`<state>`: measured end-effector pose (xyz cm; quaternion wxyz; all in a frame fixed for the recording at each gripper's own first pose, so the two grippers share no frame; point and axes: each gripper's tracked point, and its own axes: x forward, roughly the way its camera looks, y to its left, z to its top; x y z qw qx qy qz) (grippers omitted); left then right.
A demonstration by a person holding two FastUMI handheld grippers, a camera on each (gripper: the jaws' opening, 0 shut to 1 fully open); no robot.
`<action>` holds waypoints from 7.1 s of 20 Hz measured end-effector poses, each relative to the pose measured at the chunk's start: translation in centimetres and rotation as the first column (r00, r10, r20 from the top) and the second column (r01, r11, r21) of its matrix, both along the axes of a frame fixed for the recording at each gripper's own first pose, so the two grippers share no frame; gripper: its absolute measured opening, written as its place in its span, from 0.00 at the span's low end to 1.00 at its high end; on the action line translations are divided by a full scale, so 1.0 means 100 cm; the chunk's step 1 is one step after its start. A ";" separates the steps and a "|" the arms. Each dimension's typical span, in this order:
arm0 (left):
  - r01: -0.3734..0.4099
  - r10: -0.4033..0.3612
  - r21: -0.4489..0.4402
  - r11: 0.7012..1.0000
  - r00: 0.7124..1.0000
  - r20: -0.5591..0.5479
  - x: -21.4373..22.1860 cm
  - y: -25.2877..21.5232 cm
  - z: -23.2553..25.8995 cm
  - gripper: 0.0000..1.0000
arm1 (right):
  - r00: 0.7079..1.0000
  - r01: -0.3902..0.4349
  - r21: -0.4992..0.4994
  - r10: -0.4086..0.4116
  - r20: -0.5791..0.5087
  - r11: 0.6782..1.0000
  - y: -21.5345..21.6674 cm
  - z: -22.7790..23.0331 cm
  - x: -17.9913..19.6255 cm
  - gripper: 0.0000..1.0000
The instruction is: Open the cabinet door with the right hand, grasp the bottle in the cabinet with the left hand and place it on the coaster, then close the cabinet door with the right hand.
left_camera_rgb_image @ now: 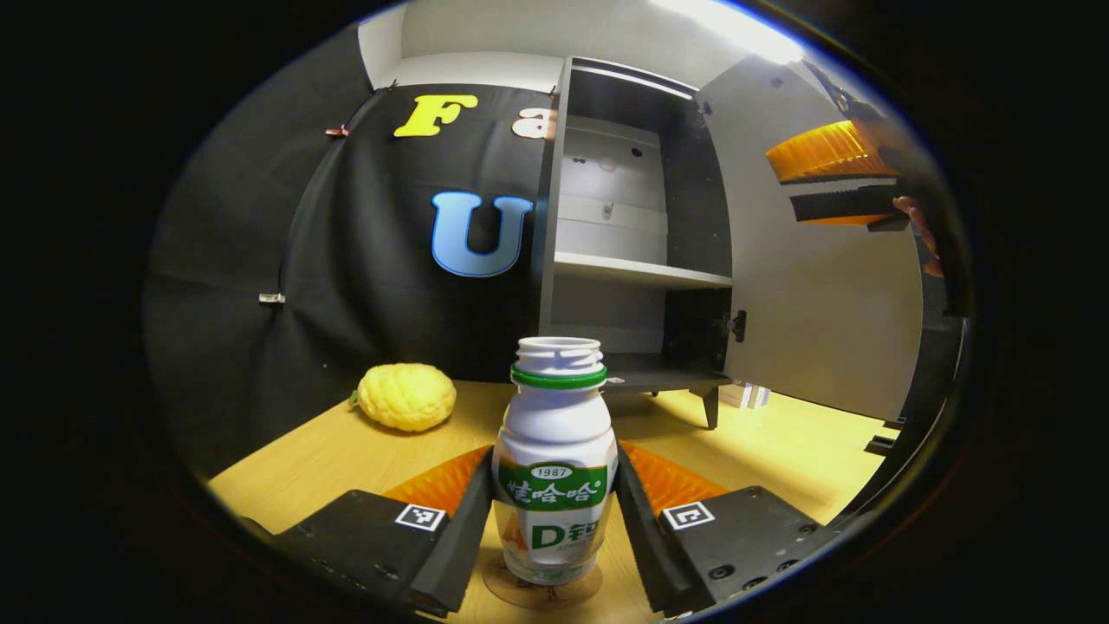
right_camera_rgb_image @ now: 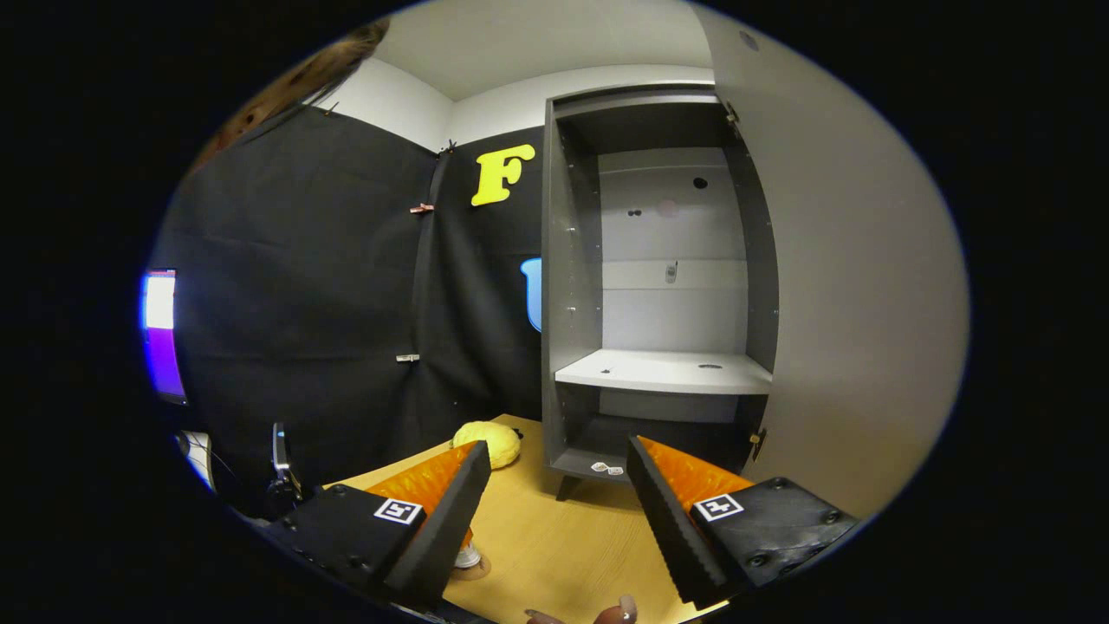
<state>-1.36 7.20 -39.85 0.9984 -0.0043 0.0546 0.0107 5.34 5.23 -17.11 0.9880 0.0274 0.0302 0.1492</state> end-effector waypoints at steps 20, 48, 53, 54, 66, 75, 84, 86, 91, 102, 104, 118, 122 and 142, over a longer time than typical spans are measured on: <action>-0.013 0.012 0.092 0.996 1.000 0.012 -0.001 -0.003 -0.008 0.86 | 0.996 -0.035 -0.003 0.035 -0.080 0.999 -0.005 -0.027 0.004 0.98; 0.359 -0.363 0.094 0.928 0.931 0.028 0.010 -0.146 0.273 0.86 | 0.949 0.308 -0.042 -0.303 0.091 0.950 -0.186 0.145 -0.144 1.00; 0.387 -0.387 0.005 0.922 0.922 0.017 0.022 -0.180 0.283 0.86 | 0.914 0.394 0.007 -0.393 0.100 0.919 -0.256 0.156 -0.140 0.94; 0.378 -0.378 0.005 0.926 0.926 0.023 0.025 -0.183 0.287 0.85 | 0.916 0.387 0.014 -0.387 0.103 0.922 -0.265 0.157 -0.134 0.98; 0.168 -0.168 0.018 0.986 0.986 0.013 0.039 -0.163 0.286 0.85 | 0.988 0.144 0.046 -0.147 0.051 0.988 -0.263 0.150 -0.083 0.96; 0.241 -0.241 0.009 0.971 0.970 -0.017 0.049 -0.124 0.283 0.86 | 0.991 0.123 0.033 -0.124 0.042 0.992 -0.172 0.147 -0.062 0.97; 0.282 -0.281 0.014 0.959 0.959 -0.038 0.039 -0.039 0.285 0.86 | 0.995 0.090 0.051 -0.093 0.047 0.995 -0.053 0.145 -0.016 0.98; 0.271 -0.271 0.015 0.962 0.962 -0.040 0.033 -0.023 0.285 0.86 | 0.994 0.082 0.035 -0.085 0.075 0.996 -0.035 0.149 -0.003 0.97; 0.247 -0.246 0.026 0.969 0.969 -0.022 0.024 -0.001 0.297 0.85 | 0.990 0.100 0.043 -0.103 0.093 0.994 -0.025 0.153 0.001 0.97; 0.215 -0.217 0.069 0.974 0.976 0.028 0.016 -0.047 0.325 0.87 | 0.958 0.279 -0.086 -0.272 0.086 0.956 -0.096 0.132 -0.007 0.98; 0.186 -0.190 0.095 0.978 0.981 0.039 0.014 -0.058 0.331 0.85 | 0.963 0.265 -0.093 -0.260 0.067 0.960 -0.096 0.125 -0.007 0.98; 0.156 -0.165 0.095 0.983 0.981 0.104 0.023 -0.112 0.351 0.85 | 0.973 0.225 -0.095 -0.218 0.078 0.970 -0.119 0.122 -0.007 0.97; 0.157 -0.166 0.088 0.984 0.981 0.102 0.024 -0.115 0.350 0.85 | 0.967 0.243 -0.053 -0.238 0.093 0.969 -0.123 0.130 -0.010 0.98; 0.145 -0.149 0.043 0.989 0.982 0.118 0.025 -0.101 0.356 0.86 | 0.955 0.276 0.000 -0.275 0.116 0.961 -0.112 0.149 -0.015 0.97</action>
